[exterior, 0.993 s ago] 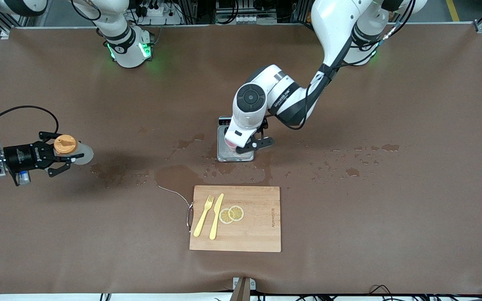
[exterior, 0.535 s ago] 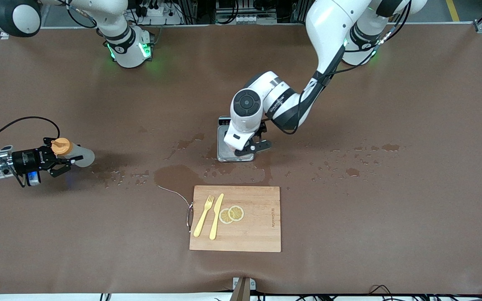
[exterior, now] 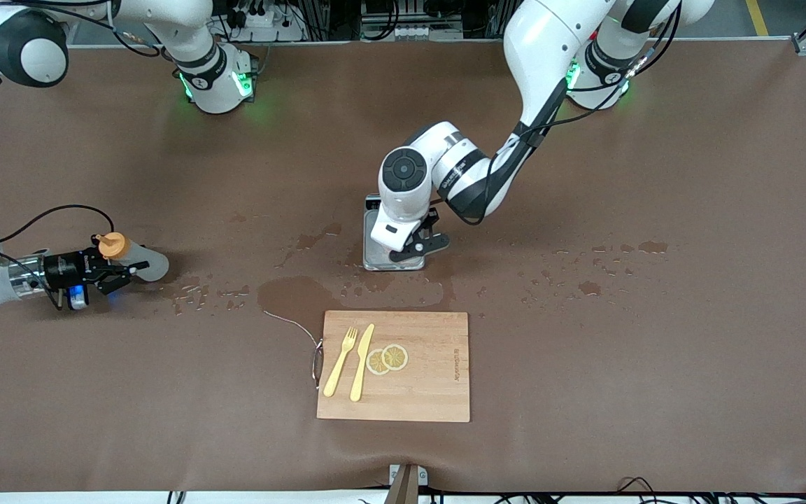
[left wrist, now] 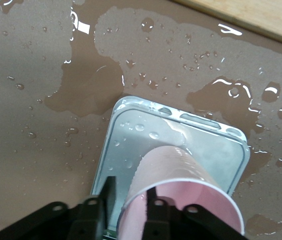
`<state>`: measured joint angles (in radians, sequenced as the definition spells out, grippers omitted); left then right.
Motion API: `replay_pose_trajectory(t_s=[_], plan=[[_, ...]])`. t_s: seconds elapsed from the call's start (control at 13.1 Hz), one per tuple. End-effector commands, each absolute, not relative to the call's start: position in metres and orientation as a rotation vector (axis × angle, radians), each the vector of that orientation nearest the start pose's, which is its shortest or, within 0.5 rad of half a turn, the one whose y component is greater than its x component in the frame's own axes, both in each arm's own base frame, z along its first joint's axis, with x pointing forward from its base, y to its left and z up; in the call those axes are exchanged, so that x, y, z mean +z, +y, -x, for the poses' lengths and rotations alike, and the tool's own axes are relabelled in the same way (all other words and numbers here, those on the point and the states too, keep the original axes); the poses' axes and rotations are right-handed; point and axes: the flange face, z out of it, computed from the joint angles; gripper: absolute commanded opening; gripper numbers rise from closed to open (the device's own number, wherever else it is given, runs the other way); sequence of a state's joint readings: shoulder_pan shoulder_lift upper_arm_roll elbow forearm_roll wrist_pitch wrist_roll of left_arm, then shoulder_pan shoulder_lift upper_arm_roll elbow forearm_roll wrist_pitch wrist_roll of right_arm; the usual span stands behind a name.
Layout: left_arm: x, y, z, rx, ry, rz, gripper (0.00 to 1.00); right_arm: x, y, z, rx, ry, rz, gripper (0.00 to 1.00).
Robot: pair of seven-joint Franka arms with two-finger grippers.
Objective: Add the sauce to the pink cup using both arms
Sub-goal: 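Grasp and lift the cup with the left gripper while the right gripper lowers the bottle, then set the cup on the table while the right gripper releases the bottle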
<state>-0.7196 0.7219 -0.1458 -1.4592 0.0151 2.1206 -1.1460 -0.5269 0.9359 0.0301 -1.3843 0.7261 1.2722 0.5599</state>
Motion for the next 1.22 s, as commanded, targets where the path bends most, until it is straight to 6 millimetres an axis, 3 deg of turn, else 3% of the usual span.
replay_pose_trajectory(t_s=[0.0,0.23,0.31,0.38,0.46,0.69,0.76,0.99,1.15], plan=[[0.27,-0.532,-0.484,0.093,-0.502,3.107,0.0,0.139,-0.23,-0.577,1.217,1.217,1.687,0.28],[0.296,-0.526,-0.492,0.066,-0.526,3.128,0.0,0.124,-0.242,-0.57,1.197,1.243,1.71,0.31],[0.308,-0.515,-0.504,0.057,-0.566,3.133,0.0,0.123,-0.242,-0.569,1.201,1.249,1.709,0.51],[0.325,-0.499,-0.517,0.047,-0.613,3.132,0.0,0.123,-0.239,-0.571,1.209,1.257,1.71,0.89],[0.335,-0.481,-0.531,0.047,-0.679,3.119,0.0,0.124,-0.237,-0.573,1.209,1.262,1.714,1.0],[0.345,-0.395,-0.587,0.071,-0.841,3.031,0.0,0.138,-0.235,-0.582,1.2,1.262,1.779,1.0],[0.345,-0.357,-0.608,0.088,-0.875,3.003,0.0,0.15,-0.236,-0.589,1.191,1.277,1.8,1.0],[0.332,-0.267,-0.65,0.122,-0.809,3.013,0.0,0.199,-0.225,-0.613,1.199,1.347,1.895,1.0],[0.312,-0.221,-0.659,0.177,-0.757,3.011,0.0,0.235,-0.214,-0.626,1.263,1.381,1.916,1.0]])
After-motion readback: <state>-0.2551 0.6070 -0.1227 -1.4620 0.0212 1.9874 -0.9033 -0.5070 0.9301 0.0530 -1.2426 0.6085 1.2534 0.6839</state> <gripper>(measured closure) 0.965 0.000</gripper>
